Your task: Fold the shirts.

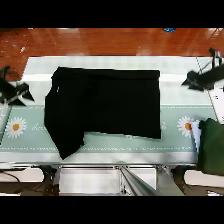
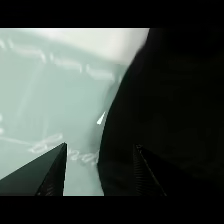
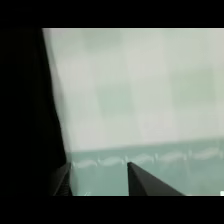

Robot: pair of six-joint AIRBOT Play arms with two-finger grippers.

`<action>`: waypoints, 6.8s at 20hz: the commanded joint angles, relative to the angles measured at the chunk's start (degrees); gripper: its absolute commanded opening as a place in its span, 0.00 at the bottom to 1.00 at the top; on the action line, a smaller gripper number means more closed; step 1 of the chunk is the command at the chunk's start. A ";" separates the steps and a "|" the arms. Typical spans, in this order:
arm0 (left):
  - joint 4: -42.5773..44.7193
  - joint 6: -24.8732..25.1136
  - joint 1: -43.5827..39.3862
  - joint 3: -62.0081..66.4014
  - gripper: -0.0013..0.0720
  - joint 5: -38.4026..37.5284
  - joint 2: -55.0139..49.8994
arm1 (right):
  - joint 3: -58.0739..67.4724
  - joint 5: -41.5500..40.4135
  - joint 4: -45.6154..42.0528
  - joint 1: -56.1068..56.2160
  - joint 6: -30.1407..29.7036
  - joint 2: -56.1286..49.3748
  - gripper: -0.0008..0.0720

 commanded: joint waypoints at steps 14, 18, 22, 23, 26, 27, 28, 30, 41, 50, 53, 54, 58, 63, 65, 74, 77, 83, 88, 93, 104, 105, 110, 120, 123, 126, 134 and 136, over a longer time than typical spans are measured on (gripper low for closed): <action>-20.63 19.08 10.34 -32.87 0.71 17.11 8.50 | -36.33 -7.08 14.80 -0.50 -4.90 27.39 0.58; -20.59 19.37 6.23 -32.81 0.20 17.97 4.59 | -36.30 -6.84 14.64 -0.50 -6.45 27.39 0.57; -20.59 19.34 2.89 -31.89 0.05 19.15 4.15 | -36.33 -5.16 11.19 -0.52 -5.20 27.39 0.57; -20.59 19.34 2.84 -31.23 0.05 18.40 4.24 | -36.41 -4.72 7.15 -0.52 -1.86 27.39 0.57; -20.57 19.37 2.97 -29.57 0.05 16.55 4.26 | -40.22 -1.88 5.07 -0.50 1.29 27.36 0.57; -20.59 19.37 2.97 -29.33 0.05 16.52 4.28 | -41.97 -0.81 6.71 -0.50 0.85 27.36 0.57; -20.57 19.34 2.97 -29.29 0.05 16.55 4.26 | -43.47 0.13 8.72 -0.48 -0.13 27.36 0.57; -20.57 19.34 2.97 -29.27 0.05 16.61 4.26 | -46.42 0.92 11.80 -0.46 -1.53 27.32 0.57; -20.61 19.32 2.95 -29.24 0.05 15.67 4.26 | -46.84 -16.52 26.25 13.38 -3.10 15.45 0.53; -37.90 21.49 3.04 -10.05 0.05 10.38 12.07 | -4.00 -4.87 19.71 19.06 -5.14 12.22 0.04; -51.78 21.68 2.97 5.01 0.05 10.99 16.28 | 18.03 -1.40 8.57 19.06 -1.09 12.22 0.04; -52.72 21.35 2.97 9.94 0.05 11.50 17.33 | 24.50 0.50 5.70 19.06 -0.17 12.22 0.04; -52.52 19.93 3.10 26.08 0.05 15.06 22.29 | 45.55 7.76 0.44 19.06 0.15 13.84 0.04; -51.58 18.05 7.61 35.39 0.05 18.73 31.65 | 47.95 7.85 -3.82 19.06 0.74 25.35 0.04; -45.09 17.99 10.58 35.60 0.05 18.97 37.22 | 47.95 9.07 -5.70 19.06 1.27 29.49 0.04; 6.71 3.43 -13.49 35.60 0.05 12.52 52.63 | 42.34 25.66 -11.13 19.08 5.03 36.39 0.04; 11.17 0.94 -16.94 33.16 0.05 9.03 51.98 | 34.99 23.54 -11.10 19.06 5.29 36.37 0.04; 5.31 -1.07 -17.03 14.78 0.05 9.31 40.17 | 15.82 9.07 -5.95 19.08 3.69 30.67 0.04; -3.82 -3.48 -17.03 8.17 0.05 24.26 20.59 | 13.86 -4.79 -4.35 19.06 3.04 11.91 0.04; -10.10 -3.45 -17.66 12.94 0.05 34.34 -1.64 | 17.62 -16.46 -0.37 17.57 3.06 -8.37 0.04; -11.78 -2.03 -18.18 30.56 0.05 19.78 -21.49 | 37.79 0.22 14.23 9.55 -1.95 -28.33 0.04; -11.78 -1.64 -17.38 31.39 0.05 16.63 -21.49 | 37.77 3.89 14.10 8.83 -2.75 -28.26 0.04; -6.36 3.30 -16.37 29.11 0.05 4.79 -22.38 | 34.60 13.66 6.29 8.48 -3.65 -28.28 0.04; -7.08 3.10 -16.63 22.99 0.71 -0.11 -23.30 | 22.51 9.79 9.05 8.52 -3.37 -28.20 0.58; -4.00 3.08 -15.37 23.82 0.71 -5.18 -21.70 | 22.51 11.85 8.37 6.82 -2.80 -25.18 0.58; -1.14 2.69 -12.11 22.67 0.71 -6.32 -16.33 | 22.49 12.07 4.09 2.82 -0.72 -18.25 0.58; -1.53 3.82 1.86 -20.02 0.71 8.96 11.06 | -0.33 0.68 3.52 -3.41 -0.33 4.92 0.58; -7.50 8.17 7.63 -31.82 0.71 11.87 16.57 | -11.93 -3.63 7.52 -3.43 -3.34 11.56 0.58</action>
